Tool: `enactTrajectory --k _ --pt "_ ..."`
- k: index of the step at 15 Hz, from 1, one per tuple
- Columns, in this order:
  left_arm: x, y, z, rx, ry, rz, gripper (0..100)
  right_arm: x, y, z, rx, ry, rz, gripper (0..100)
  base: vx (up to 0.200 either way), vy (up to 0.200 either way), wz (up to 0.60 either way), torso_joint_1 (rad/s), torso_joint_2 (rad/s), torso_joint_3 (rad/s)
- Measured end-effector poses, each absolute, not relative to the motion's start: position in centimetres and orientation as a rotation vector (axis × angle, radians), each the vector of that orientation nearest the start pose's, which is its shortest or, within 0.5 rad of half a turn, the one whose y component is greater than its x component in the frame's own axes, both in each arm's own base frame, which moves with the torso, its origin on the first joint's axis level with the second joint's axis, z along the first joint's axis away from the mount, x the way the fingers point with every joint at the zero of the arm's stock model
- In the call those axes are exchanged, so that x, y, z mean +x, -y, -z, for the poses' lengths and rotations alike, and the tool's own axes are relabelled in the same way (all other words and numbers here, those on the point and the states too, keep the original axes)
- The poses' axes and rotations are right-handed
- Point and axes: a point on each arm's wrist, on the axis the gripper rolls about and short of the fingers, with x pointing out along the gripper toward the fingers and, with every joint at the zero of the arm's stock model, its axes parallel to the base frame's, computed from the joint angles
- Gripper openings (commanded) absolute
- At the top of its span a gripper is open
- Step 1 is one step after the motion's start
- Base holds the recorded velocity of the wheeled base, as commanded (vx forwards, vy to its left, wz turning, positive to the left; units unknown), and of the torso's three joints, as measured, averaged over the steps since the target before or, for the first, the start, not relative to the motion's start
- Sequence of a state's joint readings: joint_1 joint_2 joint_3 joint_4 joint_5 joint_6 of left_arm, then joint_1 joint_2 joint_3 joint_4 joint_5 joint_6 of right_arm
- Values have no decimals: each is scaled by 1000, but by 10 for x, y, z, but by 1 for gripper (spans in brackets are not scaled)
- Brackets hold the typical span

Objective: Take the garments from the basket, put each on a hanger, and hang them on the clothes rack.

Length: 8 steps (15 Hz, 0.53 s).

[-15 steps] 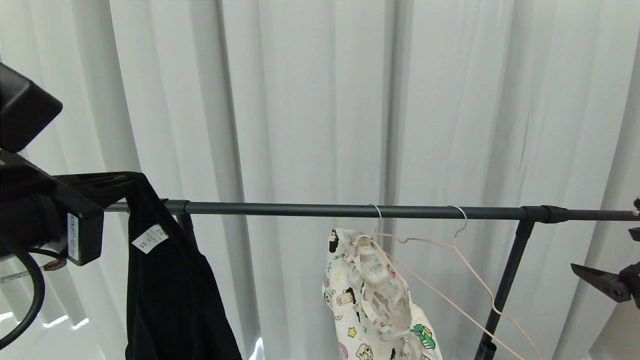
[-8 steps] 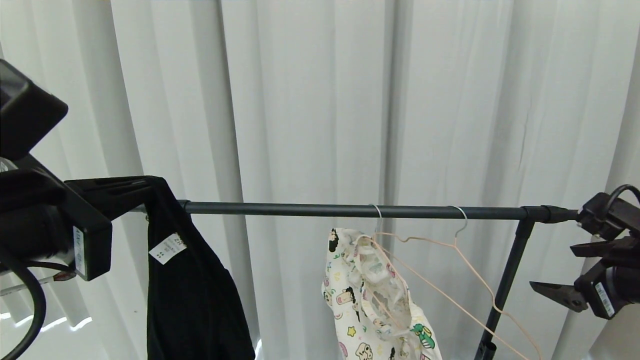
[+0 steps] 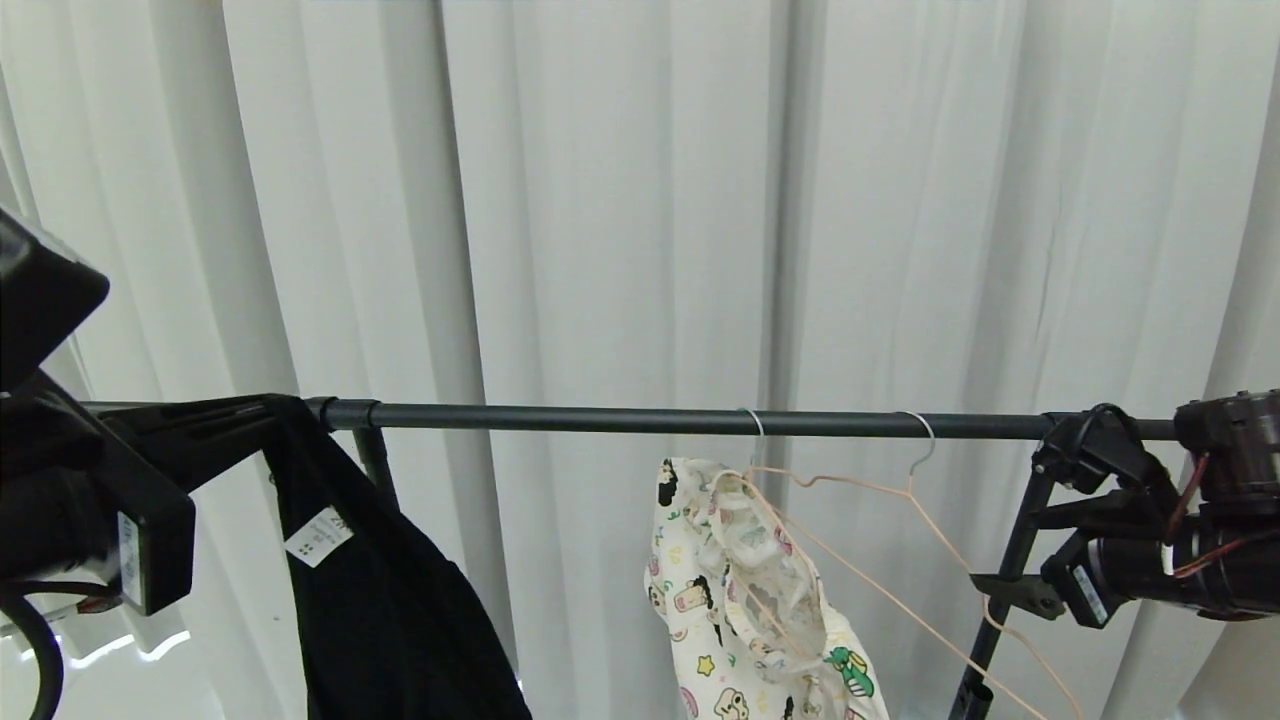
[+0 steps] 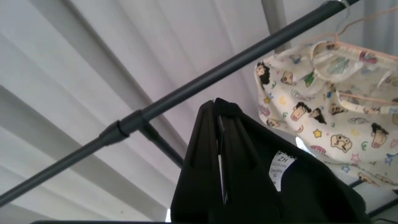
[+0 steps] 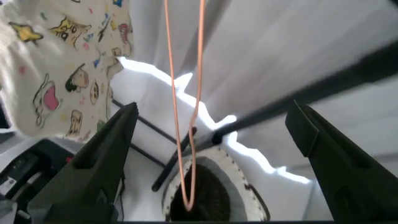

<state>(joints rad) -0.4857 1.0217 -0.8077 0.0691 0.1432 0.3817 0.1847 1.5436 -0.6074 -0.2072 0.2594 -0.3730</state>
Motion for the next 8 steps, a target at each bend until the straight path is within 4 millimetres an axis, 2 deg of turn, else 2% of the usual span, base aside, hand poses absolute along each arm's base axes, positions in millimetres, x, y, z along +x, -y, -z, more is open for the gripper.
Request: enactTrajectory --k 5,8 --pt "111 53 -263 470 -200 359 0 267 -54 -89 -314 -657 -567 100 0 0 0 0 0 0" --pt "111 53 -263 485 -201 335 0 284 -51 -63 -301 -676 -557 100 0 0 0 0 0 0"
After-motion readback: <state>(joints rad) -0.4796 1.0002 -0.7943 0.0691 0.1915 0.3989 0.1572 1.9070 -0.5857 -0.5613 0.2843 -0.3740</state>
